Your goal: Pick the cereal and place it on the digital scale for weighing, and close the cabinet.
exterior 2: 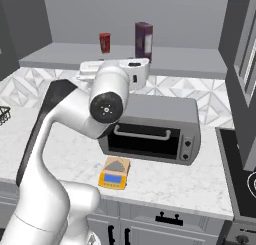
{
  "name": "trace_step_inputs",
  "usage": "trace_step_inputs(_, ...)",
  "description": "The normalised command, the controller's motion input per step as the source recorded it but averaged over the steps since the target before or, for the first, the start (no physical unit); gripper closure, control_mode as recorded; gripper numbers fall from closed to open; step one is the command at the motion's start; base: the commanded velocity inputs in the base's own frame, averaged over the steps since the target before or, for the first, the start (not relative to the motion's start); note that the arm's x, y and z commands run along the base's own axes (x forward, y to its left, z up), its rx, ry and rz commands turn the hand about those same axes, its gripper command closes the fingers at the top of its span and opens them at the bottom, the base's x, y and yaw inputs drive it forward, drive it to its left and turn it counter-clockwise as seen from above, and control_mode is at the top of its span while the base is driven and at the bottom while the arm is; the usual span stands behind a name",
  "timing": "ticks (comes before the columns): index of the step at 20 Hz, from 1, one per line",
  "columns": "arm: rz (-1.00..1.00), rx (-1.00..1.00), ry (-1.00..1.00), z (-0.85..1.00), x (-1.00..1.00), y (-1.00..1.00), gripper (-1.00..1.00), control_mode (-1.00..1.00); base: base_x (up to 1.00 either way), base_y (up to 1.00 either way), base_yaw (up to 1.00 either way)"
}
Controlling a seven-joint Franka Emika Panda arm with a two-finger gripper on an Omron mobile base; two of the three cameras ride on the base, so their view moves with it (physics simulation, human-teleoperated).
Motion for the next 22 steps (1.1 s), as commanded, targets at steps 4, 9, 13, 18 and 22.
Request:
trace_step_inputs(4,0.06,0.04,0.0,0.29,0.19,-0.3,-1.0,-1.0,0.0,0.0,0.0)
trace_step_inputs(9,0.11,0.05,0.0,0.06,0.25,-0.21,-1.0,-1.0,0.0,0.0,0.0)
trace_step_inputs(13,0.12,0.02,0.0,0.0,0.52,0.0,-1.0,-1.0,0.0,0.0,0.0)
trace_step_inputs(18,0.04,0.0,0.0,0.0,0.46,0.0,-1.0,-1.0,0.0,0.0,0.0)
trace_step_inputs(22,0.03,0.0,0.0,-0.02,0.56,0.0,-1.0,-1.0,0.0,0.0,0.0)
